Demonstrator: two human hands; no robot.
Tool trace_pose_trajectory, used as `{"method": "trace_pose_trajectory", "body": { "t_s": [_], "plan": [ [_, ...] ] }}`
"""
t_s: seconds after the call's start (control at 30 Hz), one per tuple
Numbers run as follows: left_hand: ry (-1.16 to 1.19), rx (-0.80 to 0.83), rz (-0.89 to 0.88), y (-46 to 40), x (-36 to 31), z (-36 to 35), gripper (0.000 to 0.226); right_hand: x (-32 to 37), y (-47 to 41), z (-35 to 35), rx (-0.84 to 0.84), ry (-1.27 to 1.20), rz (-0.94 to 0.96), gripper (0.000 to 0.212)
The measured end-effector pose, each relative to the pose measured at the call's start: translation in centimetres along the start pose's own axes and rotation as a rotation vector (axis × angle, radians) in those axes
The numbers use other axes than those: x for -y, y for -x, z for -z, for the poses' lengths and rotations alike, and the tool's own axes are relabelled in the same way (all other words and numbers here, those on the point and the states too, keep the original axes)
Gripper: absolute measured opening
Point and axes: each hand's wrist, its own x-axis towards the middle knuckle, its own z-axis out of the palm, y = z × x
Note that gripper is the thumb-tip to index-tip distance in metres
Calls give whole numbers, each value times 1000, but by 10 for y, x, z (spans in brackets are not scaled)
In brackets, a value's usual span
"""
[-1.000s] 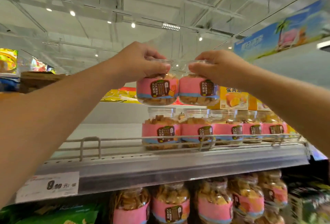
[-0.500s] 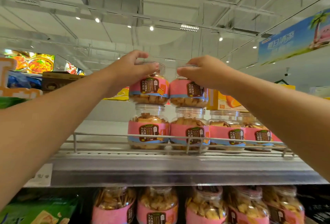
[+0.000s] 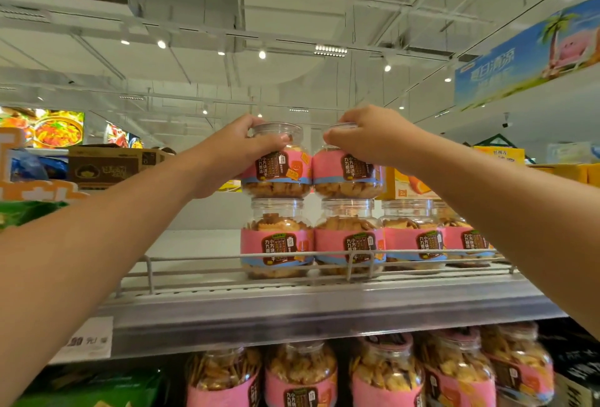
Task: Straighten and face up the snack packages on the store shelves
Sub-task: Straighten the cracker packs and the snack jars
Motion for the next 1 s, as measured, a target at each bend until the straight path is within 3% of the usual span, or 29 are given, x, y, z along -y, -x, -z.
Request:
{"method": "trace_pose_trajectory", "body": {
  "t_s": [0.4, 0.63, 0.83, 0.9, 0.97, 1.0],
  "plan": [
    [-69, -20, -17, 8, 1, -3, 75, 1, 9, -11, -107, -115, -32, 25],
    [-83, -58, -41, 11, 5, -8, 97, -4, 6, -17, -160, -5, -36, 56],
    [-106, -78, -30, 20, 0, -10, 101, -4, 13, -21, -176, 4, -29, 67],
    [-278, -271, -138, 24, -1, -14, 91, -5, 21, -22, -204, -21, -10, 68],
    [-436, -518, -414, 33, -6, -24, 68, -7, 35, -22, -250, -9, 47, 66],
    [-465, -565, -583, 40, -12, -31, 58, -9, 44, -22, -280, 3, 75, 64]
  ]
}}
